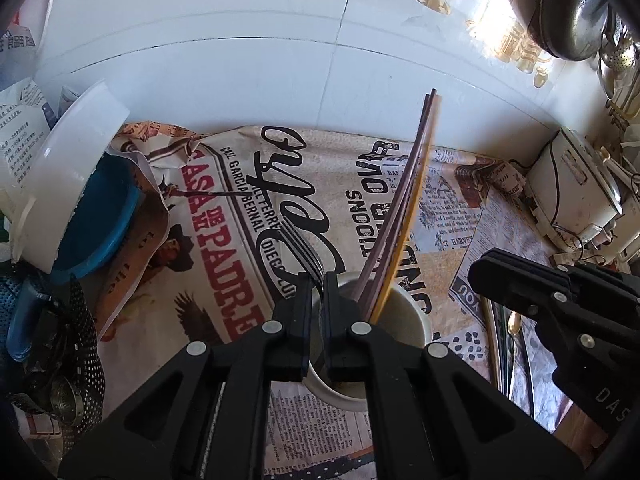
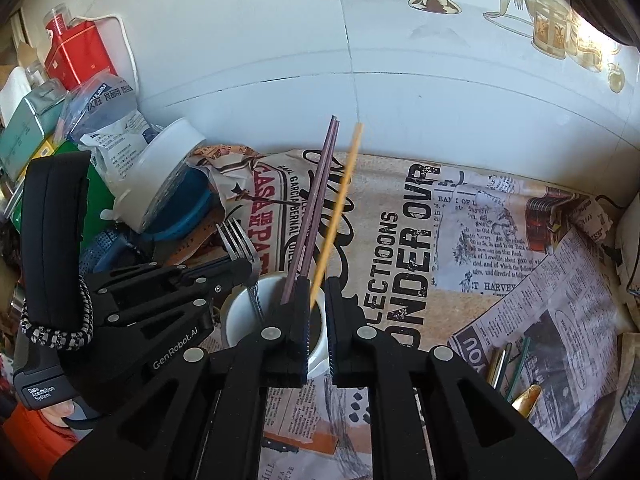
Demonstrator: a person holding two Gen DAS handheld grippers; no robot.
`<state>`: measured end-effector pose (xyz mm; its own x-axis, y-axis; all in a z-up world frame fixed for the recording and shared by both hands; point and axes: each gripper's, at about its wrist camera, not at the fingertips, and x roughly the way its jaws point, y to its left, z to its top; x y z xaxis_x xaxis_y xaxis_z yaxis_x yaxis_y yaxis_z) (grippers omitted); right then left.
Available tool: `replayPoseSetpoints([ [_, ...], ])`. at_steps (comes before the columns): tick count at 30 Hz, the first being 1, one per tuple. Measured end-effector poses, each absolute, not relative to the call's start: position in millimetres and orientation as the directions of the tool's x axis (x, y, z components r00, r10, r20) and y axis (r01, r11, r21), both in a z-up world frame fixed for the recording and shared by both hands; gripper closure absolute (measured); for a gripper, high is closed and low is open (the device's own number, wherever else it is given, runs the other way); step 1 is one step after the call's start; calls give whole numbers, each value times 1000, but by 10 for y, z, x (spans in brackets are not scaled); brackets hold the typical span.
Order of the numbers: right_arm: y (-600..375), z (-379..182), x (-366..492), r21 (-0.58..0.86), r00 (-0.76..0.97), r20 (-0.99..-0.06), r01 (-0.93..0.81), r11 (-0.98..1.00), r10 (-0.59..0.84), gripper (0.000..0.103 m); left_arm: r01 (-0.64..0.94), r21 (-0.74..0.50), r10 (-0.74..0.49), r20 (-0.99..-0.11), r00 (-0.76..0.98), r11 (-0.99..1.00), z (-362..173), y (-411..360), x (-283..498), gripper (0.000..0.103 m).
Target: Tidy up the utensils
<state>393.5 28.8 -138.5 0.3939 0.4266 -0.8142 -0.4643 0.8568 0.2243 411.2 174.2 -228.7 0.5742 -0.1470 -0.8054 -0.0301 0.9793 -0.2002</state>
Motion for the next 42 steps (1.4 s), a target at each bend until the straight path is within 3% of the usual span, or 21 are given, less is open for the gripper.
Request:
replayPoseSetpoints([
  [4, 254, -1294, 3877, 205, 417, -803, -478, 854, 426, 82, -36, -181, -125, -797, 591, 983, -2164, 1721, 4031, 100],
  [11, 82, -1034, 3727, 141, 496, -762, -499, 855, 416, 66, -55, -148, -77, -758, 647, 987, -1830, 1639, 3839, 82],
  [21, -401, -654, 3473, 105, 597, -676, -501, 859, 431, 53, -51, -128, -52, -689, 723, 990, -1339, 1301, 3493, 71],
  [32, -1072, -453, 3181, 65, 695, -606, -442, 895, 387, 28, -27, -122, -61, -664, 745, 992, -1173, 756, 3292, 71],
  [42, -1640, -507, 2965, 18, 742, -601, -360, 933, 298, 24, 28, -114, -100, -692, 715, 993, -1330, 214, 3251, 71],
])
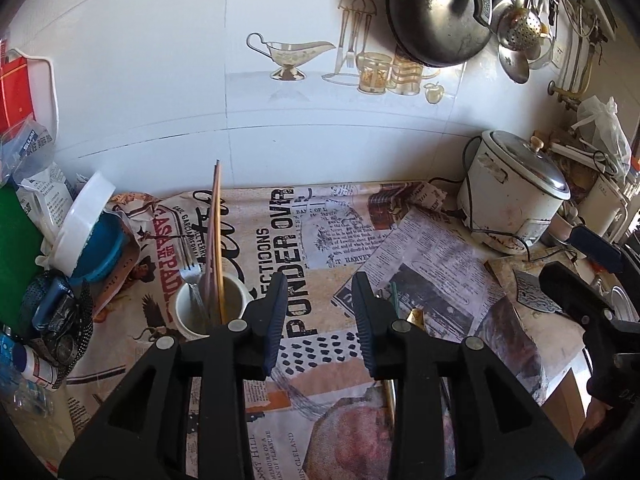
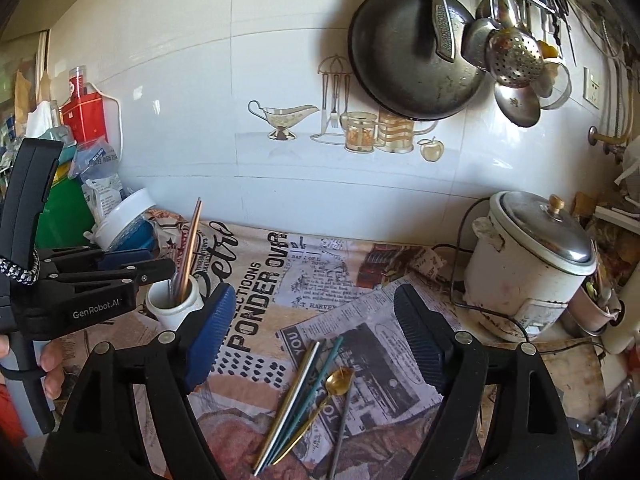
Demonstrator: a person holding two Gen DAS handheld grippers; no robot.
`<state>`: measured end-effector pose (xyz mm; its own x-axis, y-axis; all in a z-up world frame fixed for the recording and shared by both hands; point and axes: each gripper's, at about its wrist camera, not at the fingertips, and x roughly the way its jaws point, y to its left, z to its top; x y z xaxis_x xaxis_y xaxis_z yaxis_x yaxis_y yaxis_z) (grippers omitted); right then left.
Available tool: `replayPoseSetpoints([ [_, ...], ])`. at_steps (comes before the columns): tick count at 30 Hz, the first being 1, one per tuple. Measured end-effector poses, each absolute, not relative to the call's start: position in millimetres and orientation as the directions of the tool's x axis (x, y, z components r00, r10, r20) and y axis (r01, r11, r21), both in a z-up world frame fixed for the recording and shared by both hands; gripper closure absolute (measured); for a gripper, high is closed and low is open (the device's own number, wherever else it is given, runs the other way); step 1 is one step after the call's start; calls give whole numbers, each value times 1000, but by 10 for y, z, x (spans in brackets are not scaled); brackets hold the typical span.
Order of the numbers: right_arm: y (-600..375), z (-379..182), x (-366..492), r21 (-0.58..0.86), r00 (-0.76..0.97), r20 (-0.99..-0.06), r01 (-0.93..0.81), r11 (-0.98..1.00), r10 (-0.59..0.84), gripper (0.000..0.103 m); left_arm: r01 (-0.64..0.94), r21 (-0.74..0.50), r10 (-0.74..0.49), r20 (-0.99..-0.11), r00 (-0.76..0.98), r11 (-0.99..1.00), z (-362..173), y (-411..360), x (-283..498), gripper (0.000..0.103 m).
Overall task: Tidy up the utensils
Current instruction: 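Move both grippers down to the loose utensils on the newspaper cloth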
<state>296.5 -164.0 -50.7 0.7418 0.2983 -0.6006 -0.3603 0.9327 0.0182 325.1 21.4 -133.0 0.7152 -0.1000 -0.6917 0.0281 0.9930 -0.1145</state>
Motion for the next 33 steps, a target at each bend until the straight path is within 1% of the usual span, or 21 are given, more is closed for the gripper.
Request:
replayPoseSetpoints([
  [1, -1701, -510, 2942, 24, 746, -598, -348, 937, 292, 23, 35, -118, -107, -695, 711, 992, -1354, 162, 3250, 71],
  [4, -1819, -540, 2895, 30, 750, -601, -323, 946, 275, 15, 51, -122, -123, -705, 698, 991, -1421, 40, 3257, 71],
  [5, -1853, -556, 2886, 33, 751, -603, -313, 949, 268, 13, 56, -120, -125, -710, 693, 991, -1448, -5, 3260, 71],
  [8, -1964, -643, 2872, 48, 743, -622, -280, 959, 248, 13, 73, -112, -131, -727, 674, 991, -1548, -118, 3278, 71],
  [12, -2084, -862, 2921, 54, 698, -683, -246, 968, 216, 13, 97, -106, -144, -751, 644, 990, -1724, -241, 3289, 71],
  [18, -2184, -1355, 3054, 49, 588, -787, -242, 969, 186, 13, 121, -110, -160, -807, 569, 987, -2107, -377, 3344, 71],
  [23, -2221, -1796, 3149, 85, 481, -854, -247, 965, 199, 16, 123, -119, -165, -850, 500, 985, -2464, -441, 3398, 71],
  [24, -2220, -1883, 3159, 90, 459, -866, -246, 965, 197, 17, 122, -122, -166, -857, 487, 985, -2527, -445, 3411, 71],
  [26, -2216, -2064, 3209, 105, 404, -893, -246, 964, 200, 33, 119, -122, -163, -871, 463, 985, -2650, -449, 3434, 71],
  [27, -2210, -2130, 3227, 115, 381, -902, -247, 962, 205, 36, 118, -122, -163, -876, 454, 985, -2697, -455, 3447, 71],
  [28, -2197, -2204, 3244, 122, 354, -912, -248, 961, 207, 44, 115, -126, -164, -881, 444, 985, -2751, -455, 3461, 71],
  [29, -2184, -2276, 3261, 126, 334, -920, -246, 961, 206, 47, 113, -130, -167, -884, 437, 985, -2793, -459, 3480, 71],
  [31, -2158, -2392, 3303, 140, 293, -933, -244, 960, 211, 47, 113, -139, -173, -891, 419, 984, -2877, -457, 3512, 71],
  [33, -2139, -2478, 3332, 177, 254, -937, -244, 953, 240, 54, 112, -144, -178, -896, 406, 983, -2936, -453, 3538, 71],
])
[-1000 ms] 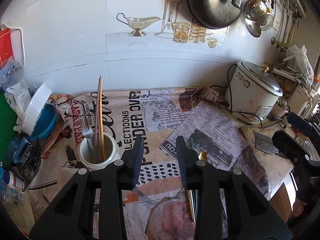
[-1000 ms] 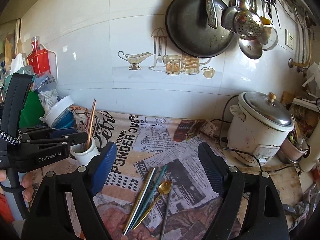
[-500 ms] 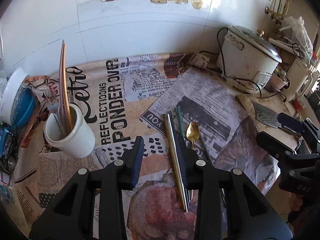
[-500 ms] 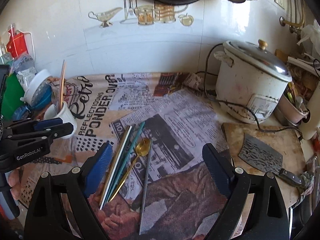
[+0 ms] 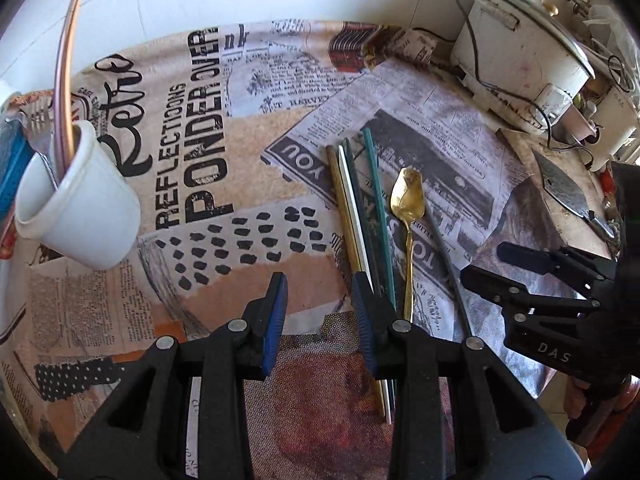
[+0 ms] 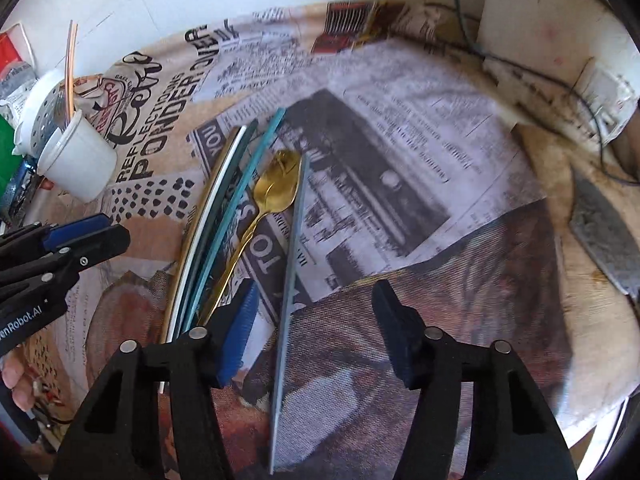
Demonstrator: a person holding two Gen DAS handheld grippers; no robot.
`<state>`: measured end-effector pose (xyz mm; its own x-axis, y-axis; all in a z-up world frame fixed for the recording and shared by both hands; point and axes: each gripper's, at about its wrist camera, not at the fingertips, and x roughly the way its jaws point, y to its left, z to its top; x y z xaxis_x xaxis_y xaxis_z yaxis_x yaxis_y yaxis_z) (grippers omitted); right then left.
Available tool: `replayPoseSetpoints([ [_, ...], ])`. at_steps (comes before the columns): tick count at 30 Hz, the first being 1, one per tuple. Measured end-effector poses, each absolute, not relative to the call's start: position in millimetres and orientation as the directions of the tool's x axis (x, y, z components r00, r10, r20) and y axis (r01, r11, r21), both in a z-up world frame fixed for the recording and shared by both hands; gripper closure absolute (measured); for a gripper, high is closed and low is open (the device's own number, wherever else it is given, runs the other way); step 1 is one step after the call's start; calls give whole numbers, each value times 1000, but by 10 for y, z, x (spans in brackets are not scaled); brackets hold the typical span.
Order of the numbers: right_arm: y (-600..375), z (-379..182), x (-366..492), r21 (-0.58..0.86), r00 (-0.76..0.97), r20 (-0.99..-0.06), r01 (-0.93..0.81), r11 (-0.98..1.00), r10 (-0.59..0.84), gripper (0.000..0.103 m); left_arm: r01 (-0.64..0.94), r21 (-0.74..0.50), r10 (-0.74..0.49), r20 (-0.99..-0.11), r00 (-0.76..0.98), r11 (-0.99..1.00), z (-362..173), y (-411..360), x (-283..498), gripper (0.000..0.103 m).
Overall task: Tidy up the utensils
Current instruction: 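Move both grippers down to the loose utensils on the newspaper cloth, then grasp the gold chopstick with the left gripper while the right gripper grasps the grey chopstick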
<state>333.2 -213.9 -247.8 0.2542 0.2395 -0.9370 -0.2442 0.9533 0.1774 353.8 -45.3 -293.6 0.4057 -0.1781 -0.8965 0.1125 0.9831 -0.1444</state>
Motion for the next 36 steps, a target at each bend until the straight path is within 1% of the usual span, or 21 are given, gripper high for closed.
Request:
replayPoseSetpoints([
  [2, -2121, -2537, 3361, 212, 221, -938, -241, 947, 267, 59, 115, -151, -185, -901, 394, 982, -2989, -457, 3567, 71],
  [4, -2112, -2568, 3393, 229, 208, -938, -232, 945, 278, 59, 121, -162, -197, -903, 381, 979, -3032, -468, 3604, 71],
  [6, -2104, -2585, 3435, 244, 199, -936, -224, 943, 290, 64, 135, -172, -211, -904, 372, 976, -3065, -491, 3645, 71],
  [7, -2099, -2594, 3460, 244, 197, -937, -220, 944, 288, 69, 142, -176, -217, -905, 366, 974, -3082, -504, 3672, 71],
  [8, -2094, -2602, 3487, 249, 190, -938, -218, 944, 291, 77, 149, -180, -223, -905, 362, 972, -3099, -517, 3697, 71],
  [10, -2081, -2617, 3538, 263, 181, -936, -216, 940, 303, 79, 159, -184, -230, -906, 355, 970, -3126, -546, 3760, 71],
  [14, -2037, -2650, 3630, 276, 174, -933, -219, 936, 316, 89, 161, -201, -246, -906, 344, 966, -3172, -579, 3899, 72],
  [16, -2025, -2657, 3677, 282, 172, -931, -223, 933, 323, 90, 158, -197, -240, -909, 339, 968, -3201, -596, 3968, 77],
  [18, -2014, -2658, 3711, 282, 175, -930, -225, 933, 323, 93, 157, -197, -239, -914, 329, 968, -3233, -600, 4031, 83],
  [20, -2015, -2652, 3722, 276, 172, -932, -233, 932, 319, 94, 151, -217, -255, -915, 313, 964, -3268, -595, 4081, 86],
  [23, -1996, -2666, 3755, 273, 157, -936, -242, 931, 315, 94, 150, -242, -277, -915, 295, 959, -3301, -600, 4128, 87],
  [30, -1974, -2683, 3739, 262, 137, -943, -258, 930, 303, 94, 131, -257, -284, -922, 265, 957, -3312, -599, 4229, 91],
  [34, -1946, -2681, 3729, 244, 146, -947, -255, 936, 287, 93, 109, -254, -273, -933, 237, 961, -3307, -606, 4288, 92],
  [36, -1927, -2676, 3722, 234, 149, -949, -260, 937, 279, 91, 104, -240, -258, -939, 226, 965, -3303, -624, 4315, 92],
])
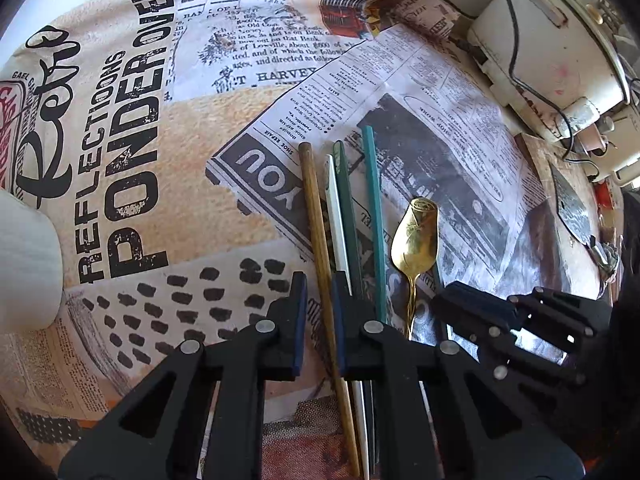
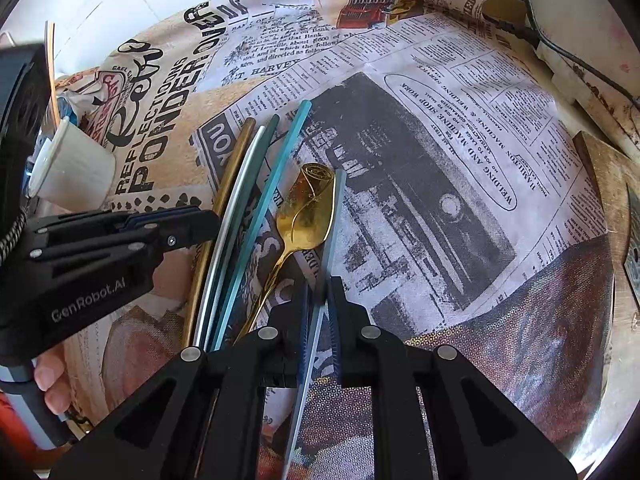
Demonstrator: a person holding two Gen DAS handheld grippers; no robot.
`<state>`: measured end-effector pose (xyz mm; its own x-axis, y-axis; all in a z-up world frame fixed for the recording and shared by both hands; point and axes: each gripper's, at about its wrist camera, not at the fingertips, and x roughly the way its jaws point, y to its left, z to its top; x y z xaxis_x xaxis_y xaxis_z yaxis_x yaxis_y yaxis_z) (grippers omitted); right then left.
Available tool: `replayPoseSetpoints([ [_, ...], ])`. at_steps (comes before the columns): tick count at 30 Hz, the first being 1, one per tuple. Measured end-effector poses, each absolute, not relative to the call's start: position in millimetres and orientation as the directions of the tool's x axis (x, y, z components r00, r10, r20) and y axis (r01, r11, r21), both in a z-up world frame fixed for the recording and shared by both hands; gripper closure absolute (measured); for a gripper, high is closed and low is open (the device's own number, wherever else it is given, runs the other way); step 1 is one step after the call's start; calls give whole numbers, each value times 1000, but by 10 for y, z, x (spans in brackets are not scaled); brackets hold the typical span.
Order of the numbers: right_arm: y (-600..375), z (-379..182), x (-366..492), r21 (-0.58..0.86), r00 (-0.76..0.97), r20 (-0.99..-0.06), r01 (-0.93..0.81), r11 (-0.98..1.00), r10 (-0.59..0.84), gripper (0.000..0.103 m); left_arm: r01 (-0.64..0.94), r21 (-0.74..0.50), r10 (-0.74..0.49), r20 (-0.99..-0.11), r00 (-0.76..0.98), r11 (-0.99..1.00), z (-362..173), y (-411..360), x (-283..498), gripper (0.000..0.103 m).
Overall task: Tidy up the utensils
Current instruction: 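Grasp the gold chopstick with the left gripper while the right gripper grasps the grey chopstick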
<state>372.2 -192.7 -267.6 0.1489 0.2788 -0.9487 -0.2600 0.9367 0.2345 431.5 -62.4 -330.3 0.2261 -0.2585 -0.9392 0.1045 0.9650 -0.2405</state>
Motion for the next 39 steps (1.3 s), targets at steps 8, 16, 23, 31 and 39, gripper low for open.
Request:
replayPoseSetpoints([
  [8, -1886, -2687, 3755, 241, 162, -944, -254, 937, 287, 89, 86, -214, -228, -952, 207, 973, -3336, -687, 4474, 96],
  [16, -1901, -2706, 3846, 273, 148, -938, -241, 931, 314, 96, 57, -311, -316, -935, 161, 949, -3364, -637, 4580, 98],
  [23, -1982, -2686, 3852, 307, 156, -928, -201, 930, 340, 101, 80, -322, -331, -932, 151, 943, -3324, -702, 4437, 98],
  [31, -2052, -2511, 3756, 308, 202, -916, -204, 929, 347, 101, 131, -293, -316, -922, 223, 947, -3067, -702, 4176, 98],
  [39, -1978, -2532, 3679, 242, 174, -942, -243, 939, 288, 95, 141, -267, -300, -886, 354, 953, -2717, -562, 3903, 98],
])
